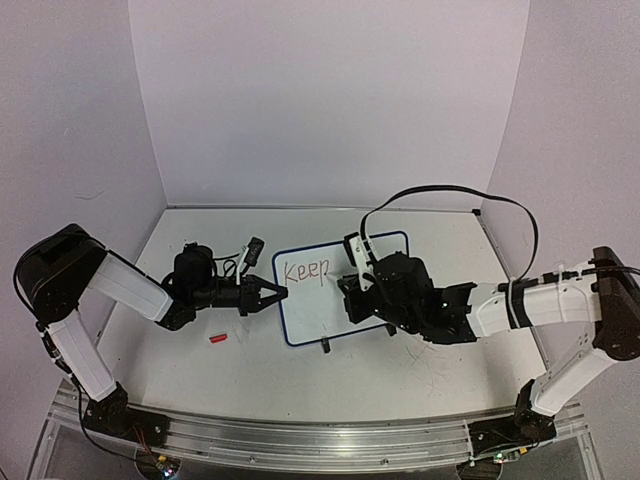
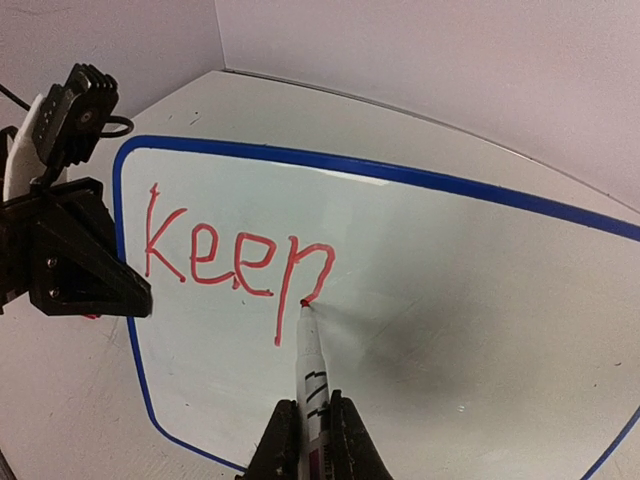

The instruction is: Write a sentence on the whiteboard

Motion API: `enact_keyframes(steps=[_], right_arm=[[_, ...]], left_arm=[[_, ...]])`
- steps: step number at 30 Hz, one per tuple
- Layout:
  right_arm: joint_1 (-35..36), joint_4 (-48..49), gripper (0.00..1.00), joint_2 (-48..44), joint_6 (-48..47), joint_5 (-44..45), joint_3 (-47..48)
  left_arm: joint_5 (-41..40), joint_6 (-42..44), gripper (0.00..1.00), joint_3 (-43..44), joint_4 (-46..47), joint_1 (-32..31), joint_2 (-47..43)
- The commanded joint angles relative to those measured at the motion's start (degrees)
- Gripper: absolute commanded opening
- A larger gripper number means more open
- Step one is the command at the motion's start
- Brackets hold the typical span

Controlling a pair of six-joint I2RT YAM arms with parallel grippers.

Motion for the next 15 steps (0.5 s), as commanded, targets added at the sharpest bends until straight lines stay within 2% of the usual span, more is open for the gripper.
enact_keyframes(steps=[1, 9, 15], right_arm=[[0.08, 0.29, 0.0, 1.77, 0.33, -0.07, 2.0], [0.04, 2.1, 0.0, 0.6, -0.38, 0.08, 2.86], [0.02, 2.82, 0.0, -8.33, -2.74, -1.0, -0.84]], left_arm=[[-1.75, 1.42, 0.0, -0.48, -1.02, 0.18, -2.41], [-2.13, 1.54, 0.0, -0.46, -1.0, 0.21, -1.75], [-3.24, 1.7, 0.0, -0.91, -1.08, 0.22, -1.68]])
